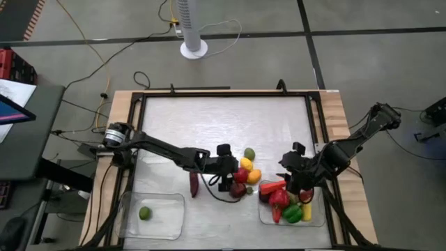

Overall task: Sort produce into baskets
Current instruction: Put the tomato into the left transparent bin

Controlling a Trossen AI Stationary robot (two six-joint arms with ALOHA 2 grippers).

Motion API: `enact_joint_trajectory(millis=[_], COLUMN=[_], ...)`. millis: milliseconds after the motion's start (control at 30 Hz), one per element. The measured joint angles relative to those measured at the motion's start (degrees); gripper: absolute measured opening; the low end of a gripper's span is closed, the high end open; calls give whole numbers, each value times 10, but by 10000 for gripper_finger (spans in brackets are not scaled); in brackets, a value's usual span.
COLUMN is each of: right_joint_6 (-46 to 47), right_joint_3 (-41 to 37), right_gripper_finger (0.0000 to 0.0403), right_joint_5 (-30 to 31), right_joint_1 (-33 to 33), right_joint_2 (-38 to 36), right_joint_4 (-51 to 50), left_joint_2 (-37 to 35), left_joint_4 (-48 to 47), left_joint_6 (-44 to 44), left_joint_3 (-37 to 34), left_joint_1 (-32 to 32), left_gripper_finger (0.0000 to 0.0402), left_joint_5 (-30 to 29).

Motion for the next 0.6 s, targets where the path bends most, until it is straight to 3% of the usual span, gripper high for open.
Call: enact_joint_trajectory(millis=[233, 600], right_joint_6=[-18, -32], right_joint_3=[0, 0], right_gripper_finger=[249, 249], right_joint_5=[6, 7], right_joint_1=[-9, -9], right_joint_2=[-3, -3], right_joint_4=[-7, -1], left_joint_2=[37, 79], left_joint_4=[61, 88], left_joint_6=[-5, -4], left_joint_3=[3, 3], left_joint_1=[24, 38], left_gripper_finger=[304, 316], left_joint_5=[76, 126])
